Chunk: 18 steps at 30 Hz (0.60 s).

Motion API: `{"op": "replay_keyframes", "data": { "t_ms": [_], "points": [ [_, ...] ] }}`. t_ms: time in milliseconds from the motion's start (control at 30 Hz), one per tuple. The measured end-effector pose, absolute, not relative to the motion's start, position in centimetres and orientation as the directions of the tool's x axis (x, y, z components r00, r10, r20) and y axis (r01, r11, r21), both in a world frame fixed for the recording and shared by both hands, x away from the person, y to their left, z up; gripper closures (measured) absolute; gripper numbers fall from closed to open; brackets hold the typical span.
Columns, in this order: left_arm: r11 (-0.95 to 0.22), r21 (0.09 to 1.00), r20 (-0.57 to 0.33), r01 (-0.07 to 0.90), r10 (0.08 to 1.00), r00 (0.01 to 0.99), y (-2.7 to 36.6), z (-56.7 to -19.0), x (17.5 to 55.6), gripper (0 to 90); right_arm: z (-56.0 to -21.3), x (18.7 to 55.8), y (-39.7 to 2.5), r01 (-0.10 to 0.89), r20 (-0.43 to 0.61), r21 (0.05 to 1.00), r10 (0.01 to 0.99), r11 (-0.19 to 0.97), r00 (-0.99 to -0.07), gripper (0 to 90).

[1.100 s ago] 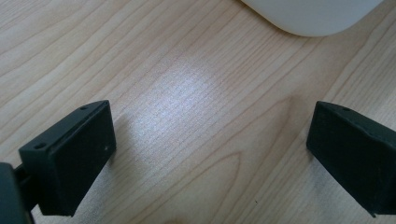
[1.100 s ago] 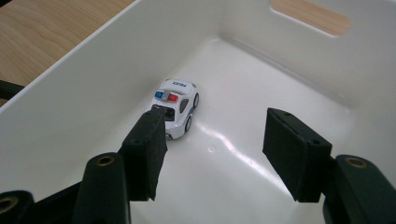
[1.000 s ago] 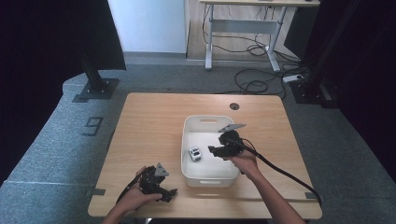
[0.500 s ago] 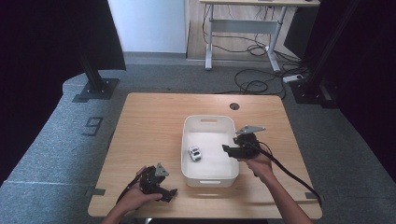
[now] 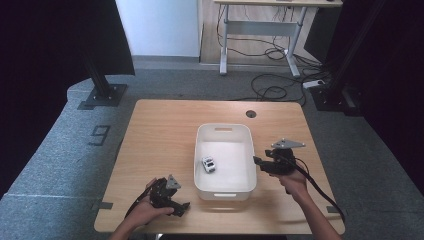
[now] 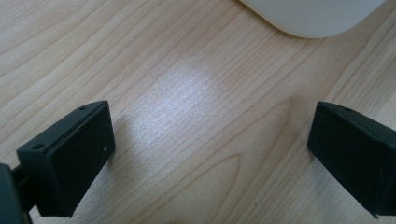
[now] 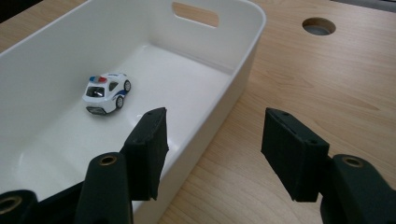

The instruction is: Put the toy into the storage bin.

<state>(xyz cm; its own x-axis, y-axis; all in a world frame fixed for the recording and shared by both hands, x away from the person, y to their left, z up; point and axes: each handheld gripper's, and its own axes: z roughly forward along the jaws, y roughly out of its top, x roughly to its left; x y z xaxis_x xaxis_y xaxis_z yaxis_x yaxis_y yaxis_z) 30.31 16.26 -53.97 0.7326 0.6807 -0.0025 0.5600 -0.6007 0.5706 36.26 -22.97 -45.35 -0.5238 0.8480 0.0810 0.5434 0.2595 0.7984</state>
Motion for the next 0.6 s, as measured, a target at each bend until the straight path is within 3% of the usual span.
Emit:
{"op": "replay_keyframes", "data": {
  "t_ms": [600],
  "points": [
    [-0.599,0.572,-0.004,0.561,0.681,0.732,16.2,-54.0,30.3,0.9,-47.5,35.6,-25.7,0.564,0.094,0.796,0.876,0.219,-0.472,39.9]
  ]
}}
